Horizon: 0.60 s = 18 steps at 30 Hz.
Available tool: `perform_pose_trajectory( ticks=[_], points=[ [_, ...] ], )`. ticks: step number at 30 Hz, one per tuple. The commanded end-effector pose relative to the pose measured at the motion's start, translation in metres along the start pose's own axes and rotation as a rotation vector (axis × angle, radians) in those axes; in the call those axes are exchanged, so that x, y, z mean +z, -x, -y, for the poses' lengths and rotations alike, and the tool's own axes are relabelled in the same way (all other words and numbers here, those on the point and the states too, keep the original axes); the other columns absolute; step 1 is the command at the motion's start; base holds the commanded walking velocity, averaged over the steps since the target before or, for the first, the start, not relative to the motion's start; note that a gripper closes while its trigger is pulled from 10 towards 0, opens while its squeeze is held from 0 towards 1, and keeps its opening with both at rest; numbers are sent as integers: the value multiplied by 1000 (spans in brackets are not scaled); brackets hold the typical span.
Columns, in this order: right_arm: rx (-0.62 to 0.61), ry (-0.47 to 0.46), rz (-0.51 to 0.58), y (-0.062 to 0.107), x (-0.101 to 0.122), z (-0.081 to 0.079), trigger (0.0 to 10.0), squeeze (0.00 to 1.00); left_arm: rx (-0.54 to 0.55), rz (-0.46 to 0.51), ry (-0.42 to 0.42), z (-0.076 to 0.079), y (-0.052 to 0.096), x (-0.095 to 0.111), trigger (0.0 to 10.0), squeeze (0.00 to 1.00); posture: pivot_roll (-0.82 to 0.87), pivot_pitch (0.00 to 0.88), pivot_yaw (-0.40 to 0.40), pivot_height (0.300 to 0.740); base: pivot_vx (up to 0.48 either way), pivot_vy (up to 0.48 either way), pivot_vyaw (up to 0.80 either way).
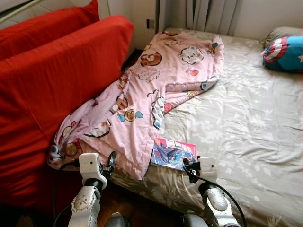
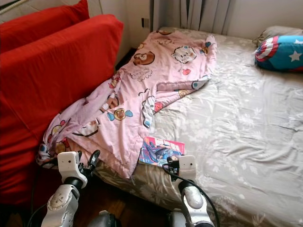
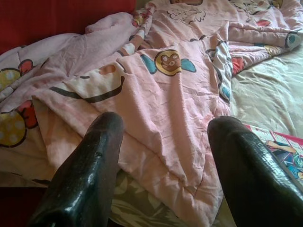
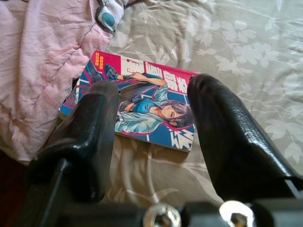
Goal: Clean up the room
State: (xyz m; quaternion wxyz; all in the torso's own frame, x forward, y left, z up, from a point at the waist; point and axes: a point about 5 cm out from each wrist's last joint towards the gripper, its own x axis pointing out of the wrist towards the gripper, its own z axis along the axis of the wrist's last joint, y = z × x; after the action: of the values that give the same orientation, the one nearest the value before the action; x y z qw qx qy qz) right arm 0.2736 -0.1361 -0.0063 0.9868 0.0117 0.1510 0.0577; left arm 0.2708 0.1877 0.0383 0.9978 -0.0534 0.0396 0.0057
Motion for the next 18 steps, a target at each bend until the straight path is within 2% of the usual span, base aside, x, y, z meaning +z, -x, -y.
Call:
perform_pose_trajectory(
  ticks=[1, 18],
  points=[
    [7, 0, 0, 1, -1, -3, 10000, 0, 0, -21, -6, -1, 3, -3, 10000, 0, -87, 162, 22, 641, 0, 0, 0],
    [22, -10, 29, 0, 3, -8, 10000, 0, -1, -27, -5, -1, 4, -4, 10000, 0, -83, 172, 21, 641, 0, 0, 0]
  ],
)
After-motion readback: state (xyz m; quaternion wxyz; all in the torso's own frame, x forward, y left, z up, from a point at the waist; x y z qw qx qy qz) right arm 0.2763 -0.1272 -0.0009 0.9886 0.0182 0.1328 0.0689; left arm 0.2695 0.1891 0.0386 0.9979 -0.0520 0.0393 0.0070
